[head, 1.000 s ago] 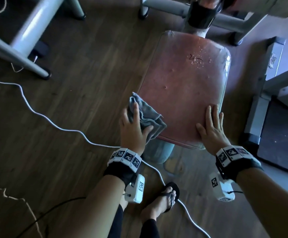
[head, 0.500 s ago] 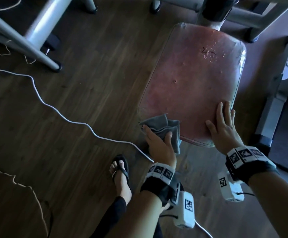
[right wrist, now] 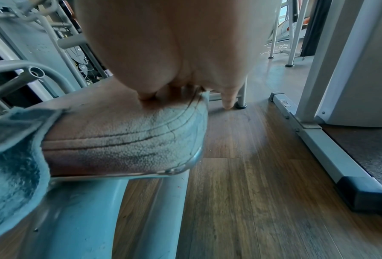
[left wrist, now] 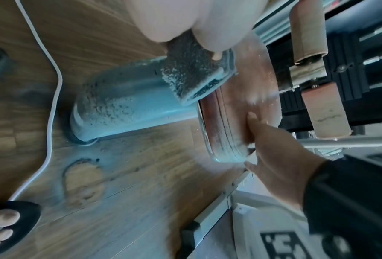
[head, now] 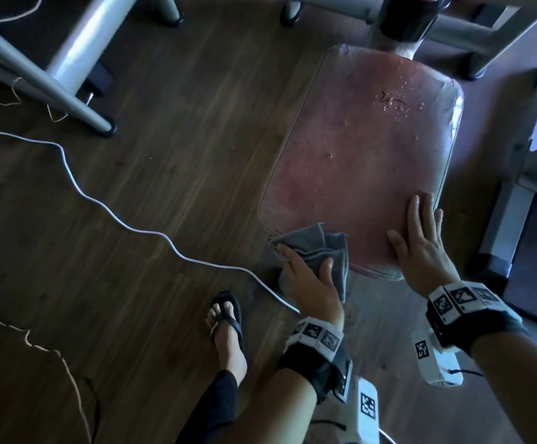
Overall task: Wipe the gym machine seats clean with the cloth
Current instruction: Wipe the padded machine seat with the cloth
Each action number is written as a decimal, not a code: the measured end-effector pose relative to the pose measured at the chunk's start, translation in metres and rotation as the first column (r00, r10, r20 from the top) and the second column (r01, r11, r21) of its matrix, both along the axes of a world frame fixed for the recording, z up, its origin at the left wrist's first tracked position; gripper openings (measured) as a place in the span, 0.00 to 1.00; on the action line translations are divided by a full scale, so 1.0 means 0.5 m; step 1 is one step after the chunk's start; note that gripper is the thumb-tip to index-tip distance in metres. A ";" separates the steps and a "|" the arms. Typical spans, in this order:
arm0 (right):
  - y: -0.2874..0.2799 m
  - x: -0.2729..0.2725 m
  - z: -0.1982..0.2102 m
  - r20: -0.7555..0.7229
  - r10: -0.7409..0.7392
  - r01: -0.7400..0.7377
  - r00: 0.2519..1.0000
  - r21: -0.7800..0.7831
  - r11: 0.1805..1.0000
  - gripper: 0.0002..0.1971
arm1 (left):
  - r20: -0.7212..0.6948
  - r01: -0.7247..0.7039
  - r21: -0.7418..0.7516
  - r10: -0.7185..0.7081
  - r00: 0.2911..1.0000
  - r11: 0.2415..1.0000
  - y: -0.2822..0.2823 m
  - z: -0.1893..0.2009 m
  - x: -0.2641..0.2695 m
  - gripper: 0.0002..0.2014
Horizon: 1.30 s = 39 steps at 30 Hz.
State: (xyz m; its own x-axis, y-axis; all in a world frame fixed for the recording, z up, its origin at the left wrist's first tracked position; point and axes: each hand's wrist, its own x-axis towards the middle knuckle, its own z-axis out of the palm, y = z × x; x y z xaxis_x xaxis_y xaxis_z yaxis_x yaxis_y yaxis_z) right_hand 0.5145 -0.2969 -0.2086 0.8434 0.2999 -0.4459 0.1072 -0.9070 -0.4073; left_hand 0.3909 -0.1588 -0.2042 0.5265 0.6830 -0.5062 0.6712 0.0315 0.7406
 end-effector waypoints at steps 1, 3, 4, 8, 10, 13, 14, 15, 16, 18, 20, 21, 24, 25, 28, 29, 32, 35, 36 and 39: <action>0.001 0.001 0.000 0.000 -0.001 0.001 1.000 -0.001 1.000 0.36 | -0.004 -0.008 0.003 0.008 1.000 1.000 0.012 -0.003 0.004 0.49; 0.003 0.000 -0.001 0.001 0.002 -0.002 1.000 -0.002 1.000 0.36 | -0.007 -0.030 0.034 0.031 1.000 0.999 0.052 -0.020 0.009 0.42; 0.002 0.000 -0.003 0.004 0.002 -0.002 1.000 -0.003 1.000 0.36 | -0.006 -0.033 0.057 0.034 0.999 0.998 0.072 -0.026 0.011 0.42; 0.004 -0.001 -0.005 0.000 -0.003 0.003 1.000 -0.003 1.000 0.36 | 0.002 -0.059 0.102 0.059 0.998 0.993 0.077 -0.024 0.013 0.41; 0.004 0.000 -0.004 -0.004 -0.003 0.003 1.000 -0.008 1.000 0.36 | 0.007 -0.079 0.048 0.079 0.997 0.996 0.041 -0.022 0.013 0.43; 0.004 0.000 -0.002 -0.005 0.005 -0.005 1.000 -0.014 1.000 0.37 | 0.006 -0.056 0.001 0.056 0.998 0.998 0.027 -0.015 0.011 0.47; 0.004 0.000 -0.002 -0.006 0.003 -0.003 1.000 -0.014 1.000 0.37 | 0.001 -0.055 0.005 0.055 0.999 0.998 0.041 -0.014 0.011 0.44; 0.005 0.000 -0.001 -0.006 -0.007 0.006 1.000 -0.012 1.000 0.37 | -0.002 -0.051 0.016 0.051 0.999 0.999 0.062 -0.014 0.011 0.42; 0.004 -0.001 -0.001 -0.004 -0.017 0.017 1.000 -0.005 1.000 0.36 | 0.005 -0.046 0.040 0.046 0.999 0.998 0.087 -0.013 0.013 0.41; 0.008 -0.004 0.002 0.002 -0.050 0.050 0.999 0.018 0.999 0.36 | 0.057 -0.032 0.135 0.025 0.998 0.990 0.143 -0.014 0.017 0.38; 0.017 -0.004 0.005 -0.009 -0.118 0.118 0.993 0.052 0.992 0.35 | 0.129 0.036 0.223 -0.066 0.989 0.974 0.198 -0.022 0.030 0.35; 0.024 -0.003 0.004 -0.021 -0.164 0.165 0.986 0.070 0.984 0.35 | 0.142 0.112 0.245 -0.150 0.978 0.963 0.225 -0.032 0.040 0.33; 0.041 -0.001 -0.020 -0.038 -0.230 0.232 0.972 0.066 0.971 0.34 | 0.134 0.343 0.200 -0.373 0.918 0.918 0.291 -0.062 0.095 0.34; 0.045 0.000 -0.027 -0.030 -0.228 0.229 0.973 0.045 0.972 0.34 | 0.131 0.375 0.172 -0.398 0.908 0.911 0.307 -0.068 0.116 0.35; 0.053 -0.001 -0.030 -0.032 -0.252 0.254 0.967 0.049 0.966 0.34 | 0.102 0.439 0.141 -0.454 0.885 0.887 0.333 -0.092 0.162 0.37; 0.055 -0.002 -0.025 -0.024 -0.254 0.255 0.967 0.074 0.964 0.36 | 0.083 0.450 0.142 -0.463 0.882 0.882 0.334 -0.087 0.166 0.36; 0.058 -0.001 -0.017 0.004 -0.222 0.221 0.975 0.071 0.973 0.37 | 0.072 0.449 0.174 -0.466 0.882 0.876 0.320 -0.046 0.138 0.32; 0.062 0.003 -0.020 -0.004 -0.195 0.195 0.981 -0.022 0.981 0.34 | 0.058 0.446 0.213 -0.467 0.882 0.869 0.302 -0.014 0.086 0.30; 0.060 0.004 -0.022 0.021 -0.175 0.176 0.984 -0.024 0.984 0.34 | 0.058 0.447 0.223 -0.470 0.881 0.866 0.300 -0.014 0.079 0.31; 0.064 0.000 -0.011 -0.013 -0.218 0.218 0.976 0.005 0.976 0.33 | 0.017 0.487 0.207 -0.501 0.865 0.848 0.318 -0.022 0.114 0.31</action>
State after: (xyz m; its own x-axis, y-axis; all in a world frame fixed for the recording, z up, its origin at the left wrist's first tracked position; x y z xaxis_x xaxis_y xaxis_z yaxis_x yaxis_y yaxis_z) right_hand 0.5145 -0.2650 -0.2139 0.8833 0.1125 -0.4551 -0.0975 -0.9055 -0.4130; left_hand 0.4480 0.0000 -0.2151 0.8481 0.4024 -0.3448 0.5087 -0.4362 0.7422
